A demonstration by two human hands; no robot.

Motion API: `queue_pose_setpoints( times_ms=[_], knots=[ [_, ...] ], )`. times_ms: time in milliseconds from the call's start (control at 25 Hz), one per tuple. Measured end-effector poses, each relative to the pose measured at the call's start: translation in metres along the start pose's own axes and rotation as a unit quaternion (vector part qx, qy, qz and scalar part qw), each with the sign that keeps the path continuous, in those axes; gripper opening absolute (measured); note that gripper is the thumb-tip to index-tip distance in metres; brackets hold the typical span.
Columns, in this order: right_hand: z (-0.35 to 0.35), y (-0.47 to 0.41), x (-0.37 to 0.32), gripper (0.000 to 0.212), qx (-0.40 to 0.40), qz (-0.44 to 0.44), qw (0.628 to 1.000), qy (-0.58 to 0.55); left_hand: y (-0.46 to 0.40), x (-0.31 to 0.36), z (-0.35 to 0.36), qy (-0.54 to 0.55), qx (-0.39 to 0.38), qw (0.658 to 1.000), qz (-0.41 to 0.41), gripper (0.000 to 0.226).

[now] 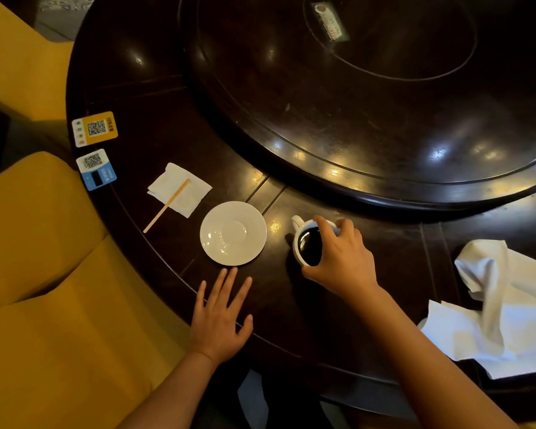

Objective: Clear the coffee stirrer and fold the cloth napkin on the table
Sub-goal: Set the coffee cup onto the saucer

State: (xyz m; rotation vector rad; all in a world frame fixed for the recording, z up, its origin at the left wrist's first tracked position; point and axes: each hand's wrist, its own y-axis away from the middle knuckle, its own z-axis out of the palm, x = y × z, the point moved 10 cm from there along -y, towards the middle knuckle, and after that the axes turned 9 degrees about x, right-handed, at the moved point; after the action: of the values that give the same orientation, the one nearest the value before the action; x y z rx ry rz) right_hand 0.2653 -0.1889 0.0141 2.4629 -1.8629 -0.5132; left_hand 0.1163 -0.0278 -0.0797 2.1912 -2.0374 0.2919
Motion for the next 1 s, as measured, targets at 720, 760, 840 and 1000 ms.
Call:
queue_pose_setpoints(
  times_ms=[720, 760, 840, 1000],
  knots=[
    [0.027, -0.042, -0.155, 0.092, 0.004, -0.210, 0.978, 0.013, 0.001, -0.002, 0.006, 0.003, 0.000, 1.000, -0.005, 0.073],
    [0.029, -0.043, -0.156, 0.093, 0.001, -0.211, 0.977, 0.017, 0.001, -0.002, 0.006, 0.002, -0.001, 1.000, -0.005, 0.073],
    [0.033, -0.045, -0.157, 0.093, -0.005, -0.209, 0.978, 0.022, 0.001, -0.001, 0.006, 0.000, -0.003, 1.000, -0.004, 0.073],
    [0.041, -0.048, -0.155, 0.093, -0.022, -0.202, 0.979, 0.031, 0.001, -0.002, 0.006, 0.000, -0.003, 1.000, -0.006, 0.074]
  ],
)
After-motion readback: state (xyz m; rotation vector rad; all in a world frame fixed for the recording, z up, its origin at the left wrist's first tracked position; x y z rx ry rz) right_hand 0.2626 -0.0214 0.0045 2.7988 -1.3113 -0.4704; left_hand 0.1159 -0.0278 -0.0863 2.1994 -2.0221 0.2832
